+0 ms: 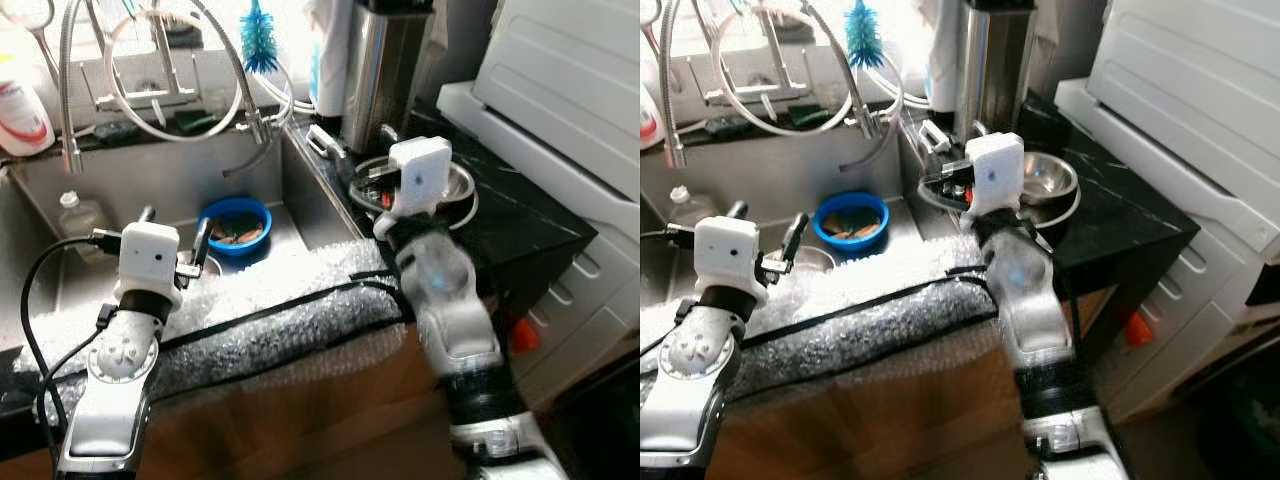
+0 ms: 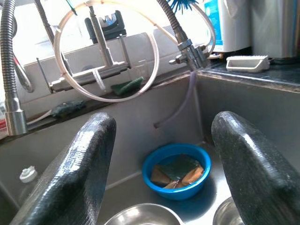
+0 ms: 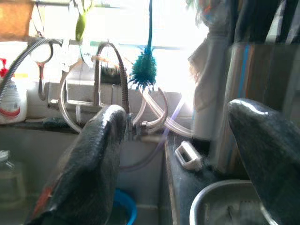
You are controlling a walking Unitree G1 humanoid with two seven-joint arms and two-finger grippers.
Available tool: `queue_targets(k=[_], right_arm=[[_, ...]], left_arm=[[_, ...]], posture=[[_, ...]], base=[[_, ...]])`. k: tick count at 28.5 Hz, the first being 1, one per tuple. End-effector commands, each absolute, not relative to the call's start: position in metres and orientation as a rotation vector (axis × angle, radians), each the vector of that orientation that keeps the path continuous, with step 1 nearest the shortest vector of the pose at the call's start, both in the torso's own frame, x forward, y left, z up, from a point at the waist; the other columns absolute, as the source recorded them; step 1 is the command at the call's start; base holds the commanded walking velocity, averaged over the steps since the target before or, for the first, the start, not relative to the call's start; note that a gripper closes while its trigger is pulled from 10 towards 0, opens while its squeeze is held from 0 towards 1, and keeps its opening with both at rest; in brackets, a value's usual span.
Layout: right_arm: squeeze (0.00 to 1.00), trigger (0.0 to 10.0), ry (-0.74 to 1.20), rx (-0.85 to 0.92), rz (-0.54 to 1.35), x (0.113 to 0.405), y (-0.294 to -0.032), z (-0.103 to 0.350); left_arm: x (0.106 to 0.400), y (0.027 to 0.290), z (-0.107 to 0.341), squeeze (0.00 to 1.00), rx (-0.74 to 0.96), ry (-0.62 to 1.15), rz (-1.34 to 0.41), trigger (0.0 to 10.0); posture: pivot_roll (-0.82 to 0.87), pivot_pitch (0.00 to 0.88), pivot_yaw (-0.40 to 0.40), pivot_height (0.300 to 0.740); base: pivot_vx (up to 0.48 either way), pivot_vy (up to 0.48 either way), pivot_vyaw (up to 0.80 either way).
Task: Kitchen organization
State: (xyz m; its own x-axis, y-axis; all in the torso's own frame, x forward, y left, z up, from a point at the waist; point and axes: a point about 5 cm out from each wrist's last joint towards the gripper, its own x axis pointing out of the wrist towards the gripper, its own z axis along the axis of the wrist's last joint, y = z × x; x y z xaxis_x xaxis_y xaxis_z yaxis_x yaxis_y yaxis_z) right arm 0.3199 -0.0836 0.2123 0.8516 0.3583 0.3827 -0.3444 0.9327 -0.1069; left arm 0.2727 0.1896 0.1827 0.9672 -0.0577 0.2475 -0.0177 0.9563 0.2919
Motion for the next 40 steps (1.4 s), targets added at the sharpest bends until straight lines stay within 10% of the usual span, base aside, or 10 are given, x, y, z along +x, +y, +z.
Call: queue_targets(k=[1,15,40], right_arm=[[0.0,10.0,-0.47,-0.056,0.355,0.309,-0.085,0.219],[0.0,10.0,-0.351,-0.084,0.107,0.273,-0.132,0.183],[0.0,10.0,-0.061,-0.011,0.163,0.275,-0.141,0.146]], left_arm=[[0.271,0.19,0.186,0.0,0.309,-0.27,-0.007,10.0],[0.27,0.188,0.184,0.0,0.301,-0.273,-0.013,10.0],[0.272,0.186,0.184,0.0,0.306,-0.274,-0.023,10.0]], posture=[[-0.03,0.0,-0.066,0.727],[-0.03,0.0,-0.065,0.727],[-0.04,0.0,-0.069,0.727]], base=[[0.0,0.0,0.0],[0.0,0.0,0.0],[0.0,0.0,0.0]])
